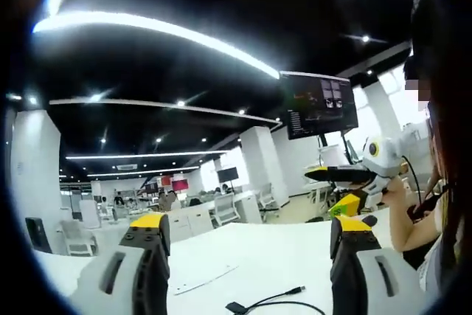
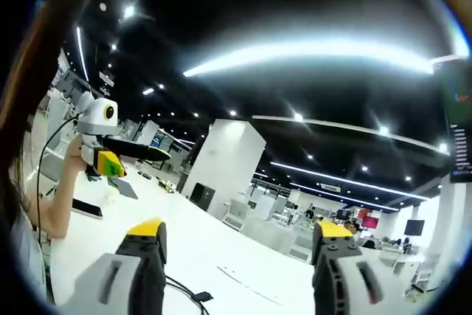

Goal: Find the charging cable on the desk, coil it up and secure with Velcro.

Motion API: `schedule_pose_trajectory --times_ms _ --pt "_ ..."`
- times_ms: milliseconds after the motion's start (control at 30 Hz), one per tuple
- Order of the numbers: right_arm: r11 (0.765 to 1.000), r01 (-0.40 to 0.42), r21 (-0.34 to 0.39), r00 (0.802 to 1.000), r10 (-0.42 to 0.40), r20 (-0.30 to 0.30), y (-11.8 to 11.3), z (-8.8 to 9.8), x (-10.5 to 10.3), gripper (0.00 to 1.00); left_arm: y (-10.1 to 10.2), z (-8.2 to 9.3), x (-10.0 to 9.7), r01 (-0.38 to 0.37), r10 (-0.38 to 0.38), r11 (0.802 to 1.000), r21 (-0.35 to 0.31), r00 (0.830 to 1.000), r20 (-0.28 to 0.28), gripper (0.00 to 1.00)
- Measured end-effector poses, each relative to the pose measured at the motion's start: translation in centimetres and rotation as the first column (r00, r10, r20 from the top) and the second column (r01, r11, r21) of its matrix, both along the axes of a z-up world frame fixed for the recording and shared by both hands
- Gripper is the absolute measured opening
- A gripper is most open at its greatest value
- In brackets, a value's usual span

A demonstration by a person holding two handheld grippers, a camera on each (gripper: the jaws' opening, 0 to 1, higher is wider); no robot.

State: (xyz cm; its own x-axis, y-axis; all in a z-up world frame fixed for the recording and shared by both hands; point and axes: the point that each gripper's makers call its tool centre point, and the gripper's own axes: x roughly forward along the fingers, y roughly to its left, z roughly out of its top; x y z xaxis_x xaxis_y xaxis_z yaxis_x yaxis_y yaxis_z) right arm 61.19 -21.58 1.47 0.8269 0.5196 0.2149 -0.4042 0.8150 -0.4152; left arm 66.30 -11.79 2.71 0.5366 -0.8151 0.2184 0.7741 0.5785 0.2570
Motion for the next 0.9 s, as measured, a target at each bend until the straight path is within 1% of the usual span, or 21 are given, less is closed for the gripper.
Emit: schedule_pose_trajectory --times_ms 33,67,267,467,700,900 --pt "1.0 -0.003 -0.006 1.0 0.003 0.0 0.1 0.0 -0.1 0.81 2.7 0.2 0.8 0.001 -0.001 1.0 0.006 1.0 -0.003 0.9" --pt "1.0 -0.011 -0.009 1.0 0.011 0.004 0.2 0.0 -0.1 0.81 3.5 0.2 1.0 0.003 -0.003 1.0 0.011 1.0 -0.005 0.9" --pt "0.999 -0.04 -0.023 0.999 0.04 -0.003 0.6 -0.2 0.1 0.81 3.2 -0.1 0.5 0.028 -0.027 0.999 0.027 1.0 -0.012 0.89" --pt "0.998 -0.049 -0.035 0.999 0.049 0.001 0.8 -0.1 0.0 0.81 3.5 -0.3 0.6 0.025 -0.025 0.999 0.047 1.0 -0.012 0.89" --pt "0.996 -0.068 -0.052 0.998 0.069 0.006 1.2 -0.2 0.0 0.79 3.7 -0.1 0.6 0.019 -0.019 0.999 0.042 1.0 -0.005 0.89" --pt "0.995 -0.08 -0.059 0.997 0.08 0.003 1.3 -0.2 0.1 0.78 3.5 -0.1 0.7 0.015 -0.016 0.998 0.058 1.0 0.014 0.89"
